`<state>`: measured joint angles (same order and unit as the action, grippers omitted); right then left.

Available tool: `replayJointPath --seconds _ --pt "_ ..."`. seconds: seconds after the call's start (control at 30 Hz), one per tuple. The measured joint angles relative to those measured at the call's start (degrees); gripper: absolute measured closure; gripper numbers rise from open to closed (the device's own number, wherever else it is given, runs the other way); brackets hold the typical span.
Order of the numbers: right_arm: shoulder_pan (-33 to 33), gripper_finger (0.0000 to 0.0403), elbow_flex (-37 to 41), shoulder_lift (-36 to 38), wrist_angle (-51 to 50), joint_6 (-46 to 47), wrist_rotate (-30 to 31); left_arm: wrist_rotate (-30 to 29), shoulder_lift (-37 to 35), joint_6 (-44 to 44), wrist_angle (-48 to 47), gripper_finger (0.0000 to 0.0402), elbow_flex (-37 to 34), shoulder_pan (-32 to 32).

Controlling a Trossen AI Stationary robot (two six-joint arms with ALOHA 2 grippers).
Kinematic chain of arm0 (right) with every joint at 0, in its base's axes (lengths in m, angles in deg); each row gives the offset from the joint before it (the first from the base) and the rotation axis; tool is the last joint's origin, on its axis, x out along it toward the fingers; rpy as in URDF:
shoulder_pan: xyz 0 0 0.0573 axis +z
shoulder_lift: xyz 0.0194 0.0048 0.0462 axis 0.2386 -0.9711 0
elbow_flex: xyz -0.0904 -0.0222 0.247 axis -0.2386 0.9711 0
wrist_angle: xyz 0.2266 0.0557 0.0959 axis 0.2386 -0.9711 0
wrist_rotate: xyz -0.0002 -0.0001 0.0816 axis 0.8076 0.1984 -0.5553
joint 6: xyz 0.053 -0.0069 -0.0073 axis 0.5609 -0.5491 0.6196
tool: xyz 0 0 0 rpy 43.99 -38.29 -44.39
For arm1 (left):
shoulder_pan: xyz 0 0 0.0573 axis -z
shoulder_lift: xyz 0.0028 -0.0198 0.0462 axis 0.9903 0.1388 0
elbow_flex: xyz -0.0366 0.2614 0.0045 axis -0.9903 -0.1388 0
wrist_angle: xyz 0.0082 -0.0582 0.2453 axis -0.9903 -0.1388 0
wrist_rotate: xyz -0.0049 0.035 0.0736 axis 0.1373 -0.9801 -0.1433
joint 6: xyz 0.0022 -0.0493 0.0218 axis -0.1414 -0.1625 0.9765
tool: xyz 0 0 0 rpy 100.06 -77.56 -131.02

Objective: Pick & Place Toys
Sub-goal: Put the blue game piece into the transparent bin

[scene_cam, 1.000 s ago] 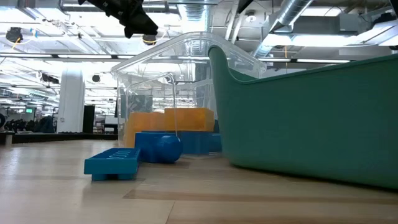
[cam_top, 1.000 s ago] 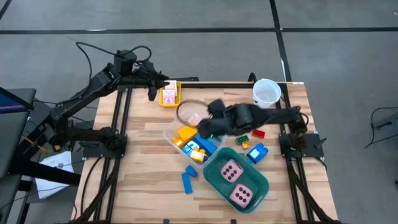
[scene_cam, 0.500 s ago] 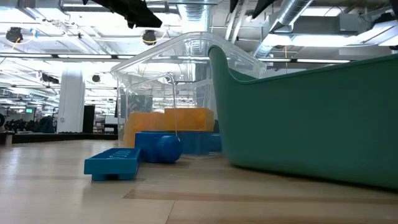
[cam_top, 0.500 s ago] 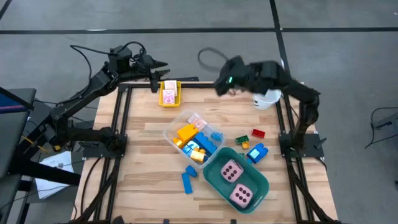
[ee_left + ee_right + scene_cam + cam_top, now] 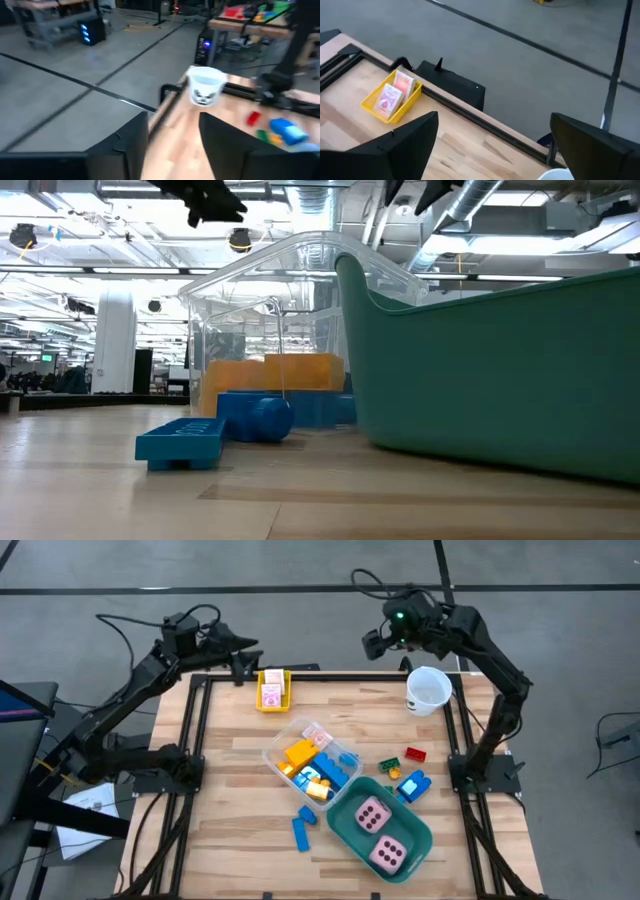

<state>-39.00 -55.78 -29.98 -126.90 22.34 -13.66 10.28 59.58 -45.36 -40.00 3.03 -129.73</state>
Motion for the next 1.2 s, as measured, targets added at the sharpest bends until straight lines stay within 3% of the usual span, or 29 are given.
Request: replayJointPath --seconds 0.17,0.33,0.47,0.6,0.87,1.2 --pt "0.41 0.0028 0.00 2.68 -0.32 -2.35 -4.11 0.21 -6.56 -5.62 -6.27 0.0168 0.00 4.84" --pt "3.34 0.0028 0.00 5.88 -1.23 -4.22 -4.34 -0.32 -12.26 -12.62 -14.10 0.0117 0.02 12.72" --pt "5.77 0.0028 0.00 7.80 -1.38 -6.07 -4.37 -1.45 -14.70 -21.43 -22.00 0.0100 0.02 21.56" --pt "8.20 0.0028 -0.02 10.03 -2.74 -6.37 -4.35 -6.14 -15.07 -28.95 -29.90 0.0100 0.02 32.89" --pt "13.81 0.0028 -0.01 13.71 -7.21 -5.07 -4.26 -16.83 -10.89 -41.65 -33.05 0.0103 0.02 55.77" --pt "20.26 0.0028 -0.02 17.90 -9.17 -1.89 -0.84 -23.76 1.89 -49.68 -32.01 0.0103 0.02 72.46"
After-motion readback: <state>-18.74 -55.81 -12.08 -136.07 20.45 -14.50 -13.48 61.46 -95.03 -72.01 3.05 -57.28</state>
